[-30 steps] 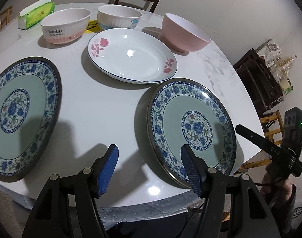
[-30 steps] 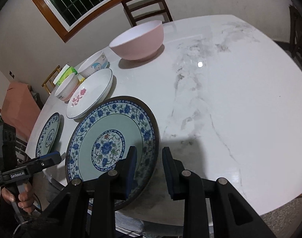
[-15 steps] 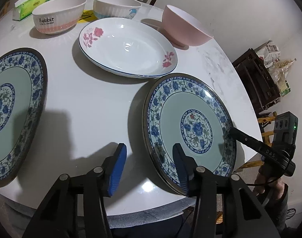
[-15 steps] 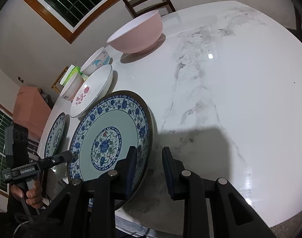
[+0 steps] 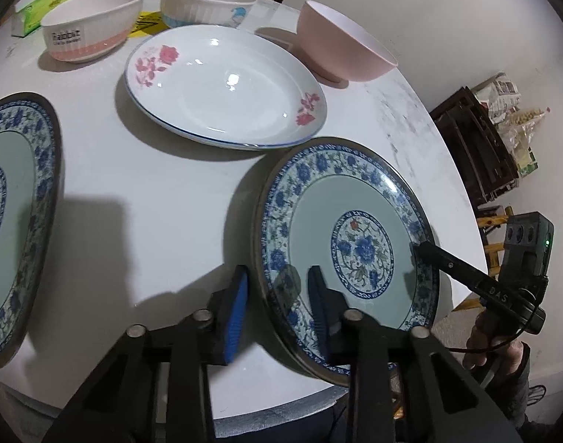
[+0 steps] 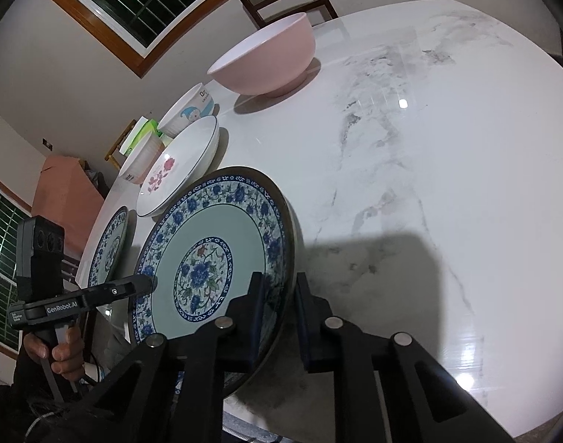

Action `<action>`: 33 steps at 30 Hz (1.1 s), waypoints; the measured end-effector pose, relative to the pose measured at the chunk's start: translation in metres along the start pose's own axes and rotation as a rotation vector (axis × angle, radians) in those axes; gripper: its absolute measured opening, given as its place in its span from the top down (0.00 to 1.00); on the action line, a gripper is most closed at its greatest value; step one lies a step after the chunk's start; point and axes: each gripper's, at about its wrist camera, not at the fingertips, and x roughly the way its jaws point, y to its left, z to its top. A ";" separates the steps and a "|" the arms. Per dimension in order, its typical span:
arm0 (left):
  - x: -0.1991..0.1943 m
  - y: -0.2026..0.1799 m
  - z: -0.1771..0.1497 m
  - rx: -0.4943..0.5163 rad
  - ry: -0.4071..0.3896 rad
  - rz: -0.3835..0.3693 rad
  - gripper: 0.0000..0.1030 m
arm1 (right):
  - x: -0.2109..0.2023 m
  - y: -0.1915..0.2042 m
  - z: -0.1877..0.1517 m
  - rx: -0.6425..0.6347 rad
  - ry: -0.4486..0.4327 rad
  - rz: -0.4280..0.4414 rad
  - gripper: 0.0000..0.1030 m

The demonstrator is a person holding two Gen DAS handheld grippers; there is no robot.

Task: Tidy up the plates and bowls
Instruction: 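Grasp the rim of the second floral plate with both tools, then carry the second floral plate onto the first plate with both tools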

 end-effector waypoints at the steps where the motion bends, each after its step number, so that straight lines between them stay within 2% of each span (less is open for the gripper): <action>1: 0.000 -0.001 0.000 0.005 -0.006 0.006 0.79 | 0.000 -0.001 0.000 0.007 -0.001 0.005 0.86; 4: -0.001 -0.003 -0.001 0.020 -0.009 0.031 0.85 | 0.000 0.000 -0.001 0.011 -0.006 -0.004 0.86; 9: 0.000 -0.006 -0.002 0.052 -0.012 0.060 0.84 | -0.001 0.005 -0.004 0.008 -0.006 -0.020 0.86; 23: -0.012 -0.005 -0.003 0.055 -0.024 0.044 0.84 | -0.013 0.024 -0.007 -0.002 -0.026 -0.036 0.86; 33: -0.042 0.011 -0.004 0.036 -0.085 0.054 0.84 | -0.009 0.061 0.002 -0.063 -0.033 -0.016 0.86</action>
